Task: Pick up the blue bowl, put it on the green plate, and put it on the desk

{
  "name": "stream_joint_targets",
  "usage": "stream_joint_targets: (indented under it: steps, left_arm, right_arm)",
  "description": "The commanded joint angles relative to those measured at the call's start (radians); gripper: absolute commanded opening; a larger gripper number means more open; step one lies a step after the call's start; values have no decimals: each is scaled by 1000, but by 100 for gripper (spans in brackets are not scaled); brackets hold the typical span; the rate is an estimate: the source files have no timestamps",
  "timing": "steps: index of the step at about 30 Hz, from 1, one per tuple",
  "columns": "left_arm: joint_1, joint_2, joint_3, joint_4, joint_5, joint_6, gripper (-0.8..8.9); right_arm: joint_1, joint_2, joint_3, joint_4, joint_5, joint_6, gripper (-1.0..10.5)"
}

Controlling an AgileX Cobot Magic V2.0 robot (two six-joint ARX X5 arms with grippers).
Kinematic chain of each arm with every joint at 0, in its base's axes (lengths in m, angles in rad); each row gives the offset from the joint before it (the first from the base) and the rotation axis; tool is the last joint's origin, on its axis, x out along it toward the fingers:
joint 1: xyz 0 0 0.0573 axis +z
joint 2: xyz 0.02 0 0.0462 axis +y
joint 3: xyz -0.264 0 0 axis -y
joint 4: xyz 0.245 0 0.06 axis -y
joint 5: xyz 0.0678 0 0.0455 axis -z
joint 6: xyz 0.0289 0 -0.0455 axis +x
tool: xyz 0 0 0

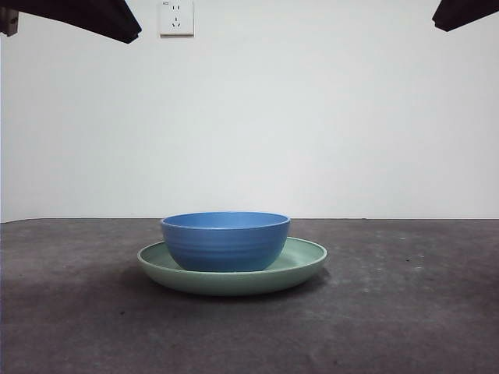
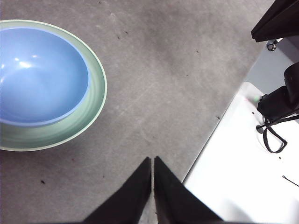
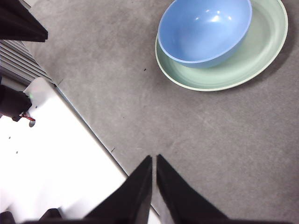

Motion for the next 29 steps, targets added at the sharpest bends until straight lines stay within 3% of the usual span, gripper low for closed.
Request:
stream_joint_targets:
  steps: [1,4,6,11,14,23,29]
  left_arm:
    - [-6,5,8,7,1,5,9]
    - [-6,5,9,8,1,16,10]
    - [0,-7,9,12,-29,80,10]
    - [18,-56,9,18,-32,95,10]
    - [66,-105,8,69,-45,205,9]
    - [399,-376,-187,562,-169,210,9]
    - [544,-588,-414,733,-280,205,9]
  right_arm:
    - [7,6,17,10,-3,-12,8]
    - [7,6,17,10,-2,-12,8]
    - [7,6,17,10,-2,-12,8]
    - [7,6,17,10,-2,-12,8]
    - [7,6,17,10,-2,-12,8]
    - [7,5,17,10,-2,-12,8]
    - [7,6,17,10,-2,-12,8]
